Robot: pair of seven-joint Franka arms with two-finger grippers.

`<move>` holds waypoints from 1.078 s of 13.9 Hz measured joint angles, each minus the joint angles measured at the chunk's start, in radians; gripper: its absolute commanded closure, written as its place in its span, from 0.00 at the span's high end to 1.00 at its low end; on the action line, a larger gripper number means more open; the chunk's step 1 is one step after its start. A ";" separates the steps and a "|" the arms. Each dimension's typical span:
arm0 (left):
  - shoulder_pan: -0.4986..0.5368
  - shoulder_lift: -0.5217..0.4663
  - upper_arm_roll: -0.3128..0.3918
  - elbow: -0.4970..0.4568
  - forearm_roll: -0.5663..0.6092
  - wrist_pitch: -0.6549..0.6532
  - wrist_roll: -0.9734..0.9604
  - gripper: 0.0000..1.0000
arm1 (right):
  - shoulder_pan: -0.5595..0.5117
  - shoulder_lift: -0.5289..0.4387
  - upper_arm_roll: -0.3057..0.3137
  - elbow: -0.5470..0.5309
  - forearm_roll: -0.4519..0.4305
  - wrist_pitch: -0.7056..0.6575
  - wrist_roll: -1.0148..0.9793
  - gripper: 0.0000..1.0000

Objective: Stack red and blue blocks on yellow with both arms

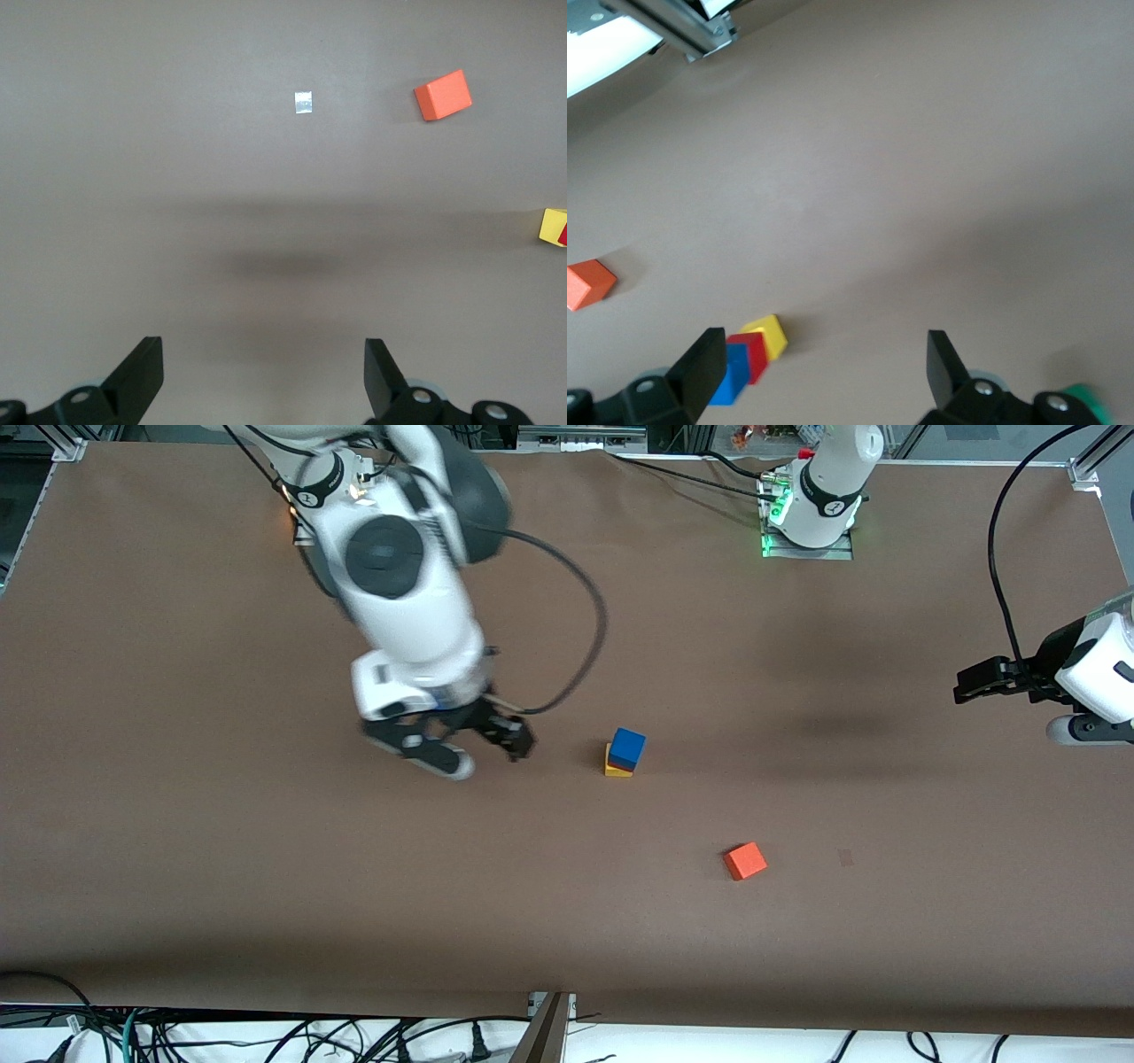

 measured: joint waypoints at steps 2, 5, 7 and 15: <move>0.000 0.000 0.000 0.000 0.000 0.000 0.000 1.00 | -0.077 -0.105 -0.012 -0.118 0.042 -0.016 -0.177 1.00; 0.000 0.000 0.000 0.000 0.000 0.000 0.000 1.00 | -0.130 -0.258 -0.073 -0.295 0.057 -0.060 -0.399 1.00; 0.000 0.000 0.000 0.000 0.000 0.000 0.000 1.00 | -0.165 -0.369 -0.093 -0.428 0.055 -0.068 -0.522 1.00; 0.000 0.000 0.000 0.000 0.000 0.000 0.000 1.00 | -0.324 -0.548 -0.071 -0.638 -0.032 -0.059 -0.858 1.00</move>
